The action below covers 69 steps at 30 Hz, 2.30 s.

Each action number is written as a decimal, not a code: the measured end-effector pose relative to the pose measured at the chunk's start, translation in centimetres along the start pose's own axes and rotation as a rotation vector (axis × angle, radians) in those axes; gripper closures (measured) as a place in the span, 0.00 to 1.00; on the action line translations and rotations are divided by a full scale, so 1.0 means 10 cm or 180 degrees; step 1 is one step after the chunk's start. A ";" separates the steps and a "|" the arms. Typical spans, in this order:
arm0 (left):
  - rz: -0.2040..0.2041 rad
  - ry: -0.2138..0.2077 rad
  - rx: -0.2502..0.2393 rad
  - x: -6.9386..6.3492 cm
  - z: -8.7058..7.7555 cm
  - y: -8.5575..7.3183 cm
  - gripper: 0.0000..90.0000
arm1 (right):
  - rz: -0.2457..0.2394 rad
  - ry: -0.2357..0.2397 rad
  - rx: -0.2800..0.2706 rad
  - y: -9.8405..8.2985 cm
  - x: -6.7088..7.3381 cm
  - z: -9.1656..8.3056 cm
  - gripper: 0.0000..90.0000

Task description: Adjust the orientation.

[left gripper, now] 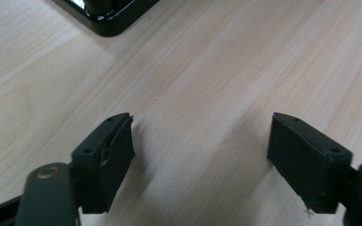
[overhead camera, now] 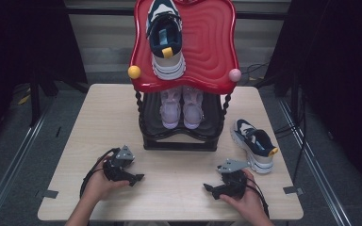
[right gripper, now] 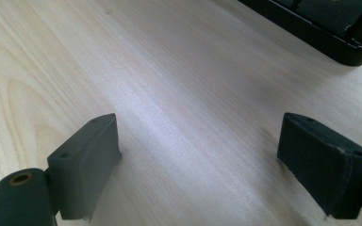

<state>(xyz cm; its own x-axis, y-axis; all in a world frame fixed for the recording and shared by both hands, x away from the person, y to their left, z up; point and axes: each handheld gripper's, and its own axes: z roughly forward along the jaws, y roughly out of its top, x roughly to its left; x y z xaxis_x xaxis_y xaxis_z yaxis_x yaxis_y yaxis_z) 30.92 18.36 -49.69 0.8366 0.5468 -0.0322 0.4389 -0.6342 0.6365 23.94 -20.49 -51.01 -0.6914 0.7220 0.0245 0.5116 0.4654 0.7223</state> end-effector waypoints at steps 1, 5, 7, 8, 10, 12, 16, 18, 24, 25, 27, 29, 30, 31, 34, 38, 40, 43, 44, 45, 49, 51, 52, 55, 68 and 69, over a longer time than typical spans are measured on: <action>0.0014 0.0025 -0.0045 0.00 0.00 -0.02 0.23 | -0.0002 0.0004 0.0008 0.00 0.00 0.00 0.14; 0.0006 0.0007 -0.0157 -0.01 0.01 -0.06 0.21 | -0.0016 0.0026 0.0128 0.02 -0.01 -0.03 0.15; 0.0014 -0.0017 -0.0178 -0.02 0.01 -0.07 0.18 | -0.0015 0.0047 0.0155 0.02 -0.02 -0.04 0.15; 0.0012 -0.0014 -0.0210 -0.02 0.02 -0.08 0.18 | -0.0028 0.0047 0.0168 0.02 -0.03 -0.05 0.16; 0.0029 -0.0010 -0.0214 -0.02 0.02 -0.09 0.17 | 0.0015 0.0066 0.0209 0.01 -0.04 -0.08 0.16; 0.0018 -0.0008 -0.0227 -0.02 0.02 -0.10 0.17 | 0.0019 0.0075 0.0233 0.00 -0.07 -0.11 0.16; 0.0041 -0.0015 -0.0293 -0.02 0.02 -0.12 0.16 | 0.0060 0.0166 0.0185 0.01 -0.12 -0.18 0.18; 0.0040 -0.0019 -0.0311 -0.03 0.02 -0.13 0.15 | 0.0053 0.0186 0.0240 0.02 -0.13 -0.21 0.18; 0.0077 -0.0019 -0.0360 -0.02 0.03 -0.15 0.14 | -0.0020 0.0201 0.0273 0.05 -0.17 -0.34 0.20; 0.0071 -0.0029 -0.0361 -0.02 0.03 -0.15 0.13 | 0.0005 0.0219 0.0279 0.05 -0.18 -0.36 0.20; 0.0071 -0.0037 -0.0356 -0.02 0.03 -0.14 0.13 | 0.0004 0.0227 0.0278 0.04 -0.19 -0.39 0.20; 0.0071 -0.0036 -0.0355 -0.02 0.03 -0.14 0.13 | 0.0012 0.0209 0.0291 0.01 -0.20 -0.42 0.20; 0.0071 -0.0045 -0.0357 -0.02 0.03 -0.14 0.13 | 0.0033 0.0223 0.0280 0.00 -0.20 -0.44 0.20; 0.0070 -0.0034 -0.0357 -0.02 0.03 -0.14 0.13 | 0.0040 0.0204 0.0299 -0.02 -0.21 -0.46 0.20; 0.0069 -0.0035 -0.0357 -0.02 0.03 -0.14 0.13 | 0.0087 0.0177 0.0286 -0.09 -0.23 -0.53 0.20; 0.0078 -0.0043 -0.0354 -0.02 0.03 -0.14 0.12 | 0.0142 0.0129 0.0308 -0.19 -0.27 -0.63 0.20; 0.0079 -0.0037 -0.0351 -0.02 0.03 -0.14 0.12 | 0.0159 0.0080 0.0336 -0.24 -0.32 -0.69 0.20; 0.0079 -0.0044 -0.0353 -0.02 0.03 -0.14 0.12 | 0.0258 0.0038 0.0328 -0.32 -0.40 -0.78 0.20; 0.0079 -0.0046 -0.0355 -0.02 0.03 -0.14 0.12 | 0.0268 -0.0002 0.0344 -0.34 -0.42 -0.81 0.20; 0.0079 -0.0038 -0.0354 -0.02 0.03 -0.14 0.12 | 0.0292 -0.0005 0.0328 -0.36 -0.44 -0.84 0.20; 0.0079 -0.0045 -0.0353 -0.02 0.03 -0.14 0.12 | 0.0354 -0.0076 0.0340 -0.43 -0.51 -0.94 0.20; 0.0078 -0.0045 -0.0353 -0.02 0.03 -0.14 0.12 | 0.0363 -0.0108 0.0356 -0.46 -0.54 -0.97 0.20; 0.0080 -0.0046 -0.0354 -0.02 0.03 -0.14 0.12 | 0.0379 -0.0127 0.0374 -0.48 -0.55 -0.99 0.20; 0.0084 -0.0051 -0.0353 -0.02 0.04 -0.14 0.12 | 0.0398 -0.0161 0.0399 -0.52 -0.57 -1.03 0.20; 0.0067 -0.0067 -0.0366 -0.02 0.04 -0.14 0.11 | 0.0524 -0.0378 0.0427 -0.61 -0.77 -1.13 0.20; 0.0068 -0.0067 -0.0365 -0.02 0.04 -0.14 0.11 | 0.0547 -0.0415 0.0435 -0.61 -0.79 -1.13 0.20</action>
<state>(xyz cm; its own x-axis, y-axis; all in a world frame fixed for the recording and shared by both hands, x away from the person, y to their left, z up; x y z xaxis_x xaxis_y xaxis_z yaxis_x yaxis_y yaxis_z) 30.30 18.93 -50.92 0.8526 0.5215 -0.0331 0.3817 -0.5781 0.7212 20.54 -34.82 -47.79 -0.5212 0.8524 0.0431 0.6862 0.3885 0.6150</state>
